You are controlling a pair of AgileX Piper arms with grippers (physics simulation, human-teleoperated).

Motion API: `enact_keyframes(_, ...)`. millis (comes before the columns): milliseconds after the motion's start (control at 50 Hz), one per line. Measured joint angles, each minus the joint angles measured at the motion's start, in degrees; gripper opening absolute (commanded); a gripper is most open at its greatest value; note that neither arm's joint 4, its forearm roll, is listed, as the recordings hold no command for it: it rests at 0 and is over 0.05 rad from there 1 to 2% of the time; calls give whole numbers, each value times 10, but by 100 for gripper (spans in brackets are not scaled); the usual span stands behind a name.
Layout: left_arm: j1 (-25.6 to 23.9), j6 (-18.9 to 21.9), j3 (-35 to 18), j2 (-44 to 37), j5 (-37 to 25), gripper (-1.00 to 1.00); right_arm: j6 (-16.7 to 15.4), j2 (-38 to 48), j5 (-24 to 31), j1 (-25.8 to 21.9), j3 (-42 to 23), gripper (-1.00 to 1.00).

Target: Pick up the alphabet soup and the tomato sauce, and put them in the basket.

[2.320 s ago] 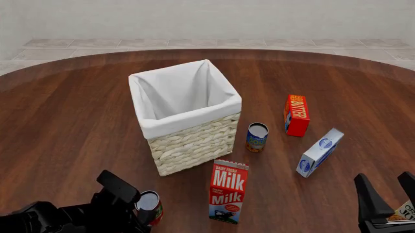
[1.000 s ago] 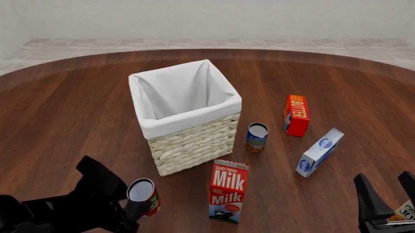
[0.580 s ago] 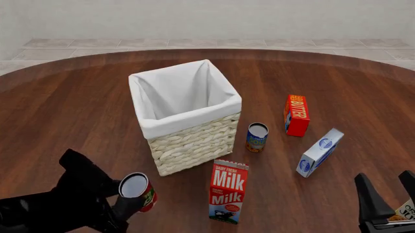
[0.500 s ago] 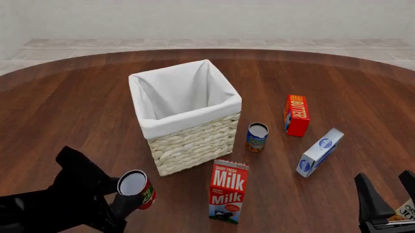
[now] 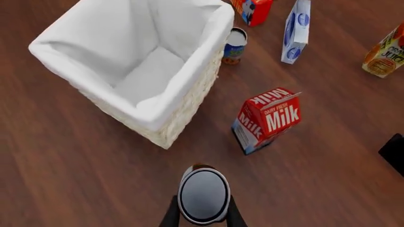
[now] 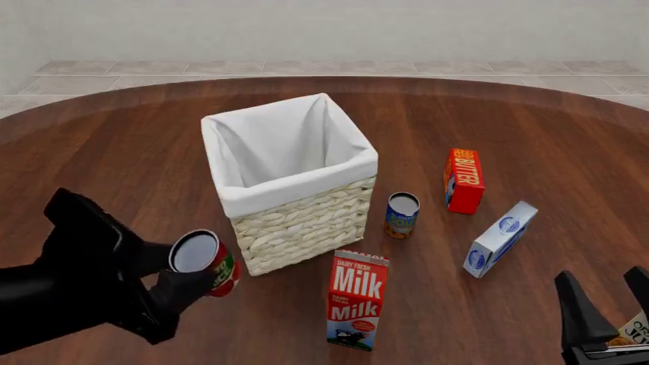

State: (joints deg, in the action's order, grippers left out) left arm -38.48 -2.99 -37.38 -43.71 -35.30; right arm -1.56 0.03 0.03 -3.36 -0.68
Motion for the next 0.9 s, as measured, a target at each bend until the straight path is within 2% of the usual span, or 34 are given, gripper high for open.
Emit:
enact_keyframes(280,-10,-32,-72,4,-36,-100,0,0,0,0,1,100)
enact_keyframes(400,-7,-33,-101,1,-44,-100,1,0,1,0,1,100)
enact_keyframes(900,48,26,-166,-38,-17,-100,3,0,2,3,1,100)
